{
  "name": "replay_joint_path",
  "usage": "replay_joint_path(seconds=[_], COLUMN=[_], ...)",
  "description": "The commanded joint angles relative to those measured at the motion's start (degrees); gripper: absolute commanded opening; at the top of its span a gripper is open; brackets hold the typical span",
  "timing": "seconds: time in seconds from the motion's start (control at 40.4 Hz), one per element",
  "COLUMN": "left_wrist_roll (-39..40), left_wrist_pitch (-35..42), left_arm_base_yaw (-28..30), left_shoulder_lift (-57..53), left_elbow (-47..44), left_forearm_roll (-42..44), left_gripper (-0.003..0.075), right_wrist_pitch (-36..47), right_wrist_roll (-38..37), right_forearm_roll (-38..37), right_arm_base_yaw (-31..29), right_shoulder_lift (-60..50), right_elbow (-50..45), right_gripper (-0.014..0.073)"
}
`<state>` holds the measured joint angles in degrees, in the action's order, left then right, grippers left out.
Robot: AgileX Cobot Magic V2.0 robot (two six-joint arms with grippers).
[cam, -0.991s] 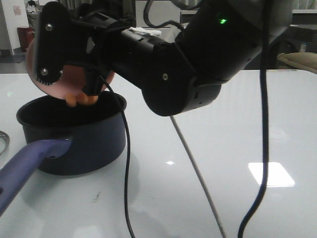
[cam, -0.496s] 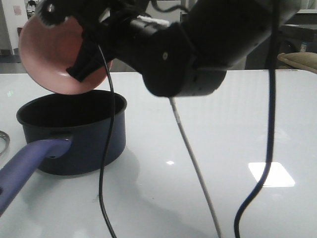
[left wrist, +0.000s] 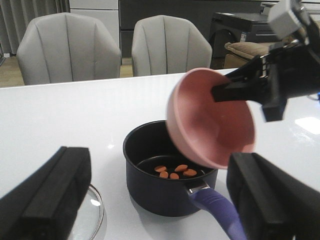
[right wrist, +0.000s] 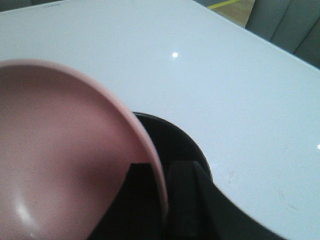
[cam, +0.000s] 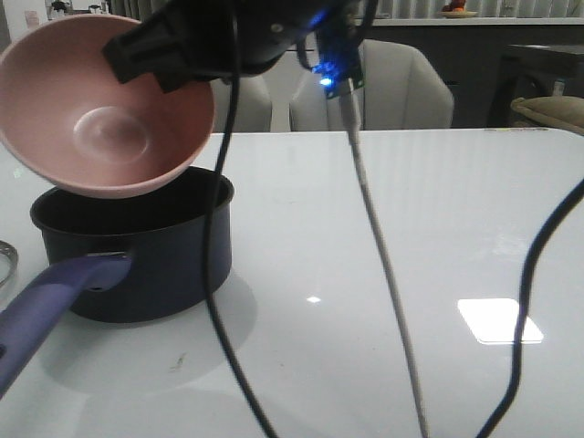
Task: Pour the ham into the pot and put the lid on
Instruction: 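Carry the empty bowl back and lower it onto the table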
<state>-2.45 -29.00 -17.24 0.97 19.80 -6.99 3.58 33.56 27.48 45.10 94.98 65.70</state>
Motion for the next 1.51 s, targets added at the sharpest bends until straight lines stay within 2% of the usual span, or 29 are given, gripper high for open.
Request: replay_joint_path(seconds=[0.0, 0.297, 0.57, 0.768, 1.09, 1.214, 1.363, 1.487], left_wrist_roll=[0.2, 0.2, 0.2, 0.2, 0.2, 0.2, 0.2, 0.2], left_wrist_pitch=[4.2, 4.2, 4.2, 4.2, 4.2, 4.2, 4.2, 4.2], left_arm_base_yaw=[-0.5, -0.5, -0.5, -0.5, -0.5, -0.5, -0.5, -0.5], left_shoulder_lift=[0.8, 0.8, 0.8, 0.8, 0.8, 0.8, 0.8, 0.8], left_elbow=[1.5, 1.5, 1.5, 1.5, 1.5, 1.5, 1.5, 1.5], left_forearm_roll=[-0.7, -0.7, -0.7, -0.7, -0.7, -0.7, -0.7, -0.7], left_gripper=[0.0603, 0.0603, 0.0603, 0.0603, 0.0603, 0.0603, 0.0603, 0.0603], right_wrist_pitch=[-2.1, -23.0, -32.6, -34.4, -32.4, -31.3, -30.5, -31.0], right_wrist_roll=[-0.3, -0.5, -2.4, -2.4, -2.4, -3.2, -3.9, -3.9], right_forearm_roll=[0.6, 0.6, 0.5, 0.1, 0.1, 0.1, 0.1, -1.4], right_arm_base_yaw=[-3.6, -20.3, -32.8, -36.9, -37.3, -37.3, -37.3, -37.4], right_shoulder_lift=[-5.8, -9.0, -6.0, -2.3, 4.7, 5.9, 6.1, 5.0], right_elbow=[1.4, 1.4, 1.4, 1.4, 1.5, 1.5, 1.5, 1.5], right_gripper=[0.0134, 0.0135, 0.0135, 0.0135, 0.0147, 0.022, 0.0407, 0.049])
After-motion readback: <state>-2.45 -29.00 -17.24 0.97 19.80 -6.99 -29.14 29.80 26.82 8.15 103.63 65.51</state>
